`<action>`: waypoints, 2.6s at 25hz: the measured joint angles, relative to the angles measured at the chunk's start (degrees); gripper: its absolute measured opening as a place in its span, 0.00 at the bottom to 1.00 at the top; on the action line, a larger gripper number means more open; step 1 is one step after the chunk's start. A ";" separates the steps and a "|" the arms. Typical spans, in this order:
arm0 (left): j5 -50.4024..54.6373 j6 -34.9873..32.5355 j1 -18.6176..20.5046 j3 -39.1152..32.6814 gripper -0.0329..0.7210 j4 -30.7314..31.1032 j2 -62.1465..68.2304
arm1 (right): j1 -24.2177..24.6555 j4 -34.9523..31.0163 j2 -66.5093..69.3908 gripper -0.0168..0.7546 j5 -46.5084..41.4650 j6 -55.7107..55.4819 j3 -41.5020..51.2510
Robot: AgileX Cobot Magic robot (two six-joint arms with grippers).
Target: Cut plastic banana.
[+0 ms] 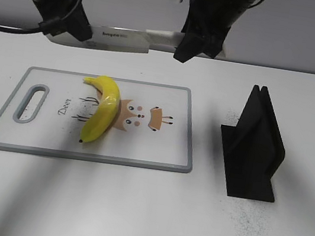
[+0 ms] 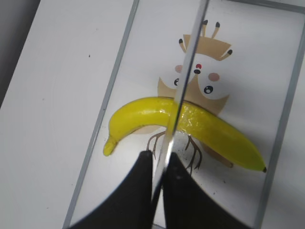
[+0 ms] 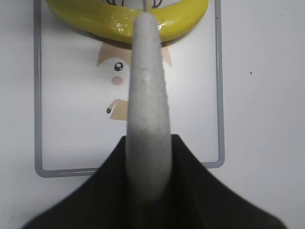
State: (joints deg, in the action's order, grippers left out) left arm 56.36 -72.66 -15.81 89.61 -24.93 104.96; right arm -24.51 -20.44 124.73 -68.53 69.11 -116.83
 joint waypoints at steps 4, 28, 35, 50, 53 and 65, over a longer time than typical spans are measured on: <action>-1.63 1.45 0.13 0.00 0.25 0.02 -0.06 | 0.00 -0.11 0.00 0.23 -0.56 -0.70 0.00; -6.93 34.62 1.93 0.00 0.82 5.16 -8.92 | 0.38 2.76 -5.36 0.23 -1.19 -19.02 0.00; 0.06 54.84 1.94 0.00 0.82 21.99 -12.00 | 0.38 5.48 -8.02 0.23 -1.37 -36.87 0.00; 13.25 64.03 12.32 -1.10 0.83 24.43 -13.66 | 0.50 14.47 -14.01 0.23 -1.74 -71.24 -0.16; 13.38 63.76 12.59 -3.31 0.83 23.88 -16.67 | 0.57 15.63 -15.44 0.23 -1.74 -73.70 1.21; 13.38 63.61 12.61 -16.49 0.84 24.46 -33.10 | 1.14 22.71 -21.03 0.23 -1.85 -78.66 8.05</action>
State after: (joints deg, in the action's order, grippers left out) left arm 69.74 -9.05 -3.21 73.12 -0.47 71.86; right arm -23.37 2.26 103.70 -70.38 -9.55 -108.79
